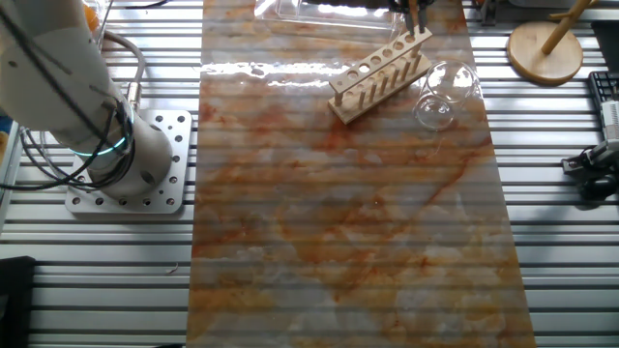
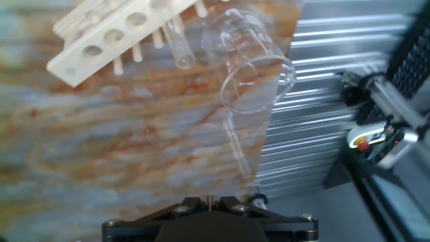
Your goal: Pour out the test tube
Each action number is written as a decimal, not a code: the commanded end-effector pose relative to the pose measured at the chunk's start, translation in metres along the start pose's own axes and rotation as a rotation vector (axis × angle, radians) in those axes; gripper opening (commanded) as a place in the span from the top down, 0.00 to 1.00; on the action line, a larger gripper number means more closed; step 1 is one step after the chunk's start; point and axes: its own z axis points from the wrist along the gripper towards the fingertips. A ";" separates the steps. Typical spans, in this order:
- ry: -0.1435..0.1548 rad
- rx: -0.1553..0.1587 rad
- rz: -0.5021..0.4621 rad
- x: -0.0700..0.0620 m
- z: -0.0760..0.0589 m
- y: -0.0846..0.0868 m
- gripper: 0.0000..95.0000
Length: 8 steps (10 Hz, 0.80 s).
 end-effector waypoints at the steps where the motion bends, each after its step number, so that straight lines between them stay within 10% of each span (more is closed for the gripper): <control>1: -0.182 -0.144 0.255 0.008 0.011 0.002 1.00; 3: -0.284 -0.273 0.429 0.010 0.017 0.003 1.00; 8: -0.354 -0.447 0.644 0.007 0.030 0.002 1.00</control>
